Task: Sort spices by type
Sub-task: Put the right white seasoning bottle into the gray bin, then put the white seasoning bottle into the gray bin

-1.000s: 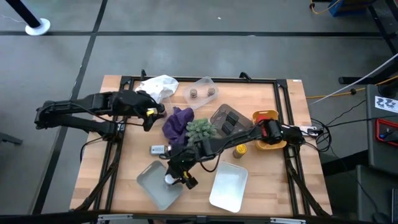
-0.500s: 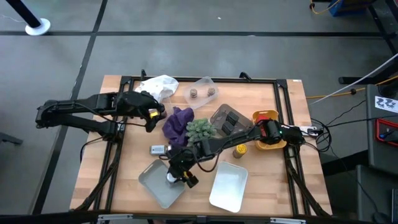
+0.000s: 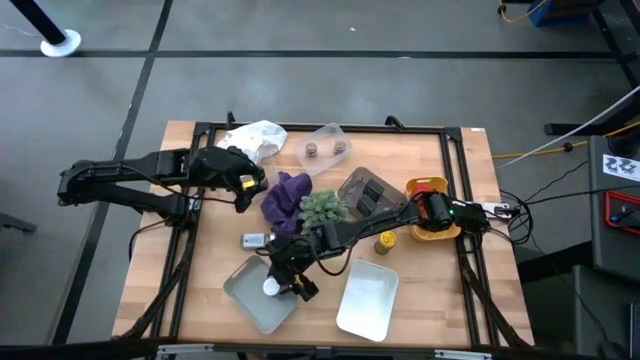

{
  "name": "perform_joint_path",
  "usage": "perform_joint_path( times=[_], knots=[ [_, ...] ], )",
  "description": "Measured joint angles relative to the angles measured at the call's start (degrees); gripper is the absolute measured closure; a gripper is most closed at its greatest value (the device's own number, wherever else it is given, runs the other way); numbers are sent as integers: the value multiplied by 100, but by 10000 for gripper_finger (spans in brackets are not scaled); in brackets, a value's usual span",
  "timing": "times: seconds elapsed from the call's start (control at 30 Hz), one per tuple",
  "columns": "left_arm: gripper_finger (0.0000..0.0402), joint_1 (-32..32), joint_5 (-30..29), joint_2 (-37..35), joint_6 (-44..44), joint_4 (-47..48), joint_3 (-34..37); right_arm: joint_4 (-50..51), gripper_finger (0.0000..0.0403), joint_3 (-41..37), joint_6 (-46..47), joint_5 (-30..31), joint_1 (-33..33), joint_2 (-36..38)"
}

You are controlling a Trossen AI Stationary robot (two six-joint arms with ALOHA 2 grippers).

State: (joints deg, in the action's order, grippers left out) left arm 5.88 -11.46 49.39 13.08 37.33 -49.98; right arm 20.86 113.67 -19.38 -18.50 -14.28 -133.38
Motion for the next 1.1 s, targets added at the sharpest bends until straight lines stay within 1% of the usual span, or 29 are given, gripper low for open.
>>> perform_joint_path(
  times=[0.1,0.27,0.33,0.43,0.53,0.63,0.83,1.1],
  knots=[
    [157,1,0,-1,0,-1,0,-25,121,0,0,1,2,0],
    [157,-1,2,-1,24,1,0,29,123,0,1,7,7,38],
    [157,-1,4,-1,46,5,0,61,123,0,-1,118,17,108],
    [157,-1,51,-1,123,26,0,294,123,2,-8,468,18,342],
    [157,-25,177,18,214,79,0,717,123,2,-43,836,57,648],
    [157,-177,209,111,312,118,-2,1137,123,2,-53,1007,143,981],
    [157,-659,219,536,337,50,-2,1961,123,2,-1,1045,443,1712],
    [157,-1128,221,1375,555,-34,-2,3098,123,2,475,1058,949,2728]
  ],
)
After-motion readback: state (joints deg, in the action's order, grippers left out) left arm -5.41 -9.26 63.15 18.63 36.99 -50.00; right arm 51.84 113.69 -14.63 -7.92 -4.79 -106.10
